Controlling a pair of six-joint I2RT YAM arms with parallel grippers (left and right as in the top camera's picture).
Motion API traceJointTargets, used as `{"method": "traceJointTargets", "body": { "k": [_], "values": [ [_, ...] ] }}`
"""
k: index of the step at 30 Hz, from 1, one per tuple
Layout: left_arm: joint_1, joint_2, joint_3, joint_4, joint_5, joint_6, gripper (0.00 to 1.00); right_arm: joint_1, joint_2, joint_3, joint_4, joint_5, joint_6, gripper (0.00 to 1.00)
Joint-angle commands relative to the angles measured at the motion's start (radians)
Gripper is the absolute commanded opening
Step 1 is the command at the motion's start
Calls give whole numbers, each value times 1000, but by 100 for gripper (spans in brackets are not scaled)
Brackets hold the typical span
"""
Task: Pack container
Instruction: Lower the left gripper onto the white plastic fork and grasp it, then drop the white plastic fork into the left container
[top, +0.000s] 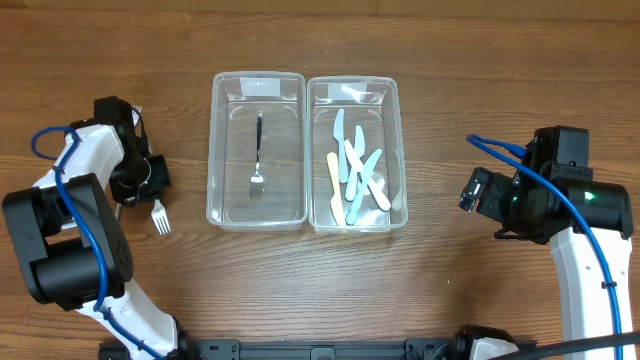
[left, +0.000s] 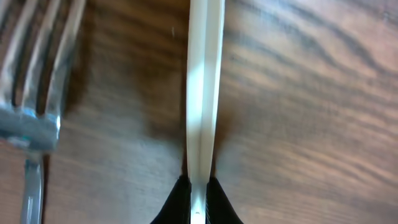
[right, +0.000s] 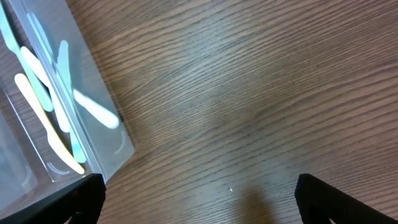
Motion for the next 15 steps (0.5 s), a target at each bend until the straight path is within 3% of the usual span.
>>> {"method": "traceJointTargets", "body": {
  "k": [1,5,9,15],
  "values": [
    [-35,-112,84,-56,23,4,4,5,-6,0,4,-6,-3,100],
    [-127,-337,170,-144,23,-5,4,5,-6,0,4,-6,-3,100],
    [-303,-494,200,-145,21,-88,4,5,-6,0,8,-6,-3,100],
    [-531,-383,148,-44,8,-167,4,5,-6,0,6,-6,-3,100]
  ]
}}
